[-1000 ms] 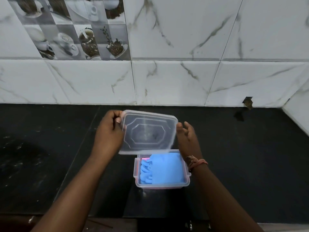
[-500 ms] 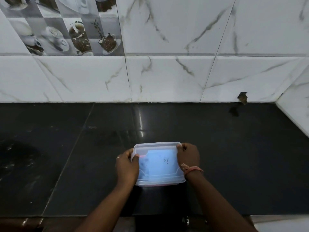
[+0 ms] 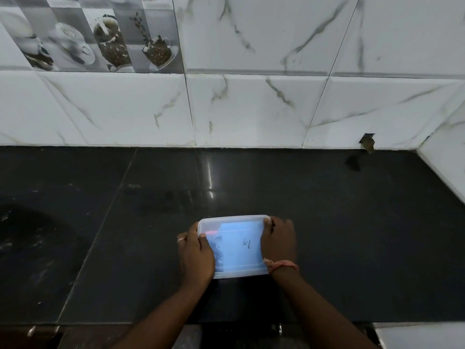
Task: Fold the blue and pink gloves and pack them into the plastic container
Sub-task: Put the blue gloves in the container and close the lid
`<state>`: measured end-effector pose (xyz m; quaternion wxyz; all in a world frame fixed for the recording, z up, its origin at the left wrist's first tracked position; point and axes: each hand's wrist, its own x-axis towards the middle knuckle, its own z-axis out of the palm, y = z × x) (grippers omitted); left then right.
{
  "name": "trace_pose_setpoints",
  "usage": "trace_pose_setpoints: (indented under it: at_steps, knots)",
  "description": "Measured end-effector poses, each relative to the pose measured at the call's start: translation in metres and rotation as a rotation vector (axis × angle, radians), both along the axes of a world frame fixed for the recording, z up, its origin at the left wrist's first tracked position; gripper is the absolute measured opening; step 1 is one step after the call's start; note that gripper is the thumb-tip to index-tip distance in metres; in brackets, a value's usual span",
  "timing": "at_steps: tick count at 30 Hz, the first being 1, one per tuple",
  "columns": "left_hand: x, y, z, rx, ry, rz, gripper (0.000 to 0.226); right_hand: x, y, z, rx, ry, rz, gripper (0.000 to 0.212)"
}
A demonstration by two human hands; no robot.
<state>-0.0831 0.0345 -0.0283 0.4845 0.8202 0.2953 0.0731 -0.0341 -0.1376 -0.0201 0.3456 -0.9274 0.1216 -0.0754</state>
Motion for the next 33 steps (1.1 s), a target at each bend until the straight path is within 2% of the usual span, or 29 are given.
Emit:
trace_pose_setpoints:
  at_steps: [3, 6, 8, 12, 16, 20, 25, 29, 33]
  knots:
    - [0.001, 0.001, 0.001, 0.027, 0.052, -0.007, 0.048, 0.003, -0.001, -0.001, -0.147, 0.042, 0.001, 0.031]
    - [0.004, 0.002, 0.003, 0.019, 0.153, 0.018, 0.043, 0.005, -0.002, -0.001, -0.116, 0.05, 0.009, 0.033]
    - [0.012, 0.004, 0.004, -0.054, 0.212, 0.044, 0.041, 0.005, -0.001, -0.003, -0.124, 0.031, 0.015, 0.032]
    - [0.031, 0.012, 0.004, -0.375, 0.362, 0.131, 0.085, 0.009, -0.001, -0.008, -0.079, 0.076, 0.005, 0.031]
    - [0.035, 0.014, -0.004, -0.362, 0.409, 0.171, 0.088, 0.014, -0.004, -0.016, 0.12, 0.23, 0.032, 0.042]
    - [0.042, 0.018, -0.003, -0.469, 0.403, 0.156, 0.086, 0.021, -0.004, -0.015, 0.34, 0.295, -0.035, 0.056]
    - [0.046, 0.017, -0.005, -0.337, 0.397, 0.19, 0.085, 0.021, -0.004, -0.015, 0.425, 0.327, -0.147, 0.061]
    - [0.048, 0.016, 0.001, -0.289, 0.315, 0.256, 0.079, 0.026, -0.003, -0.007, 0.42, 0.395, -0.254, 0.068]
    - [0.042, 0.01, 0.009, -0.083, 0.262, 0.31, 0.065, 0.02, 0.002, 0.0, 0.346, 0.321, -0.331, 0.065]
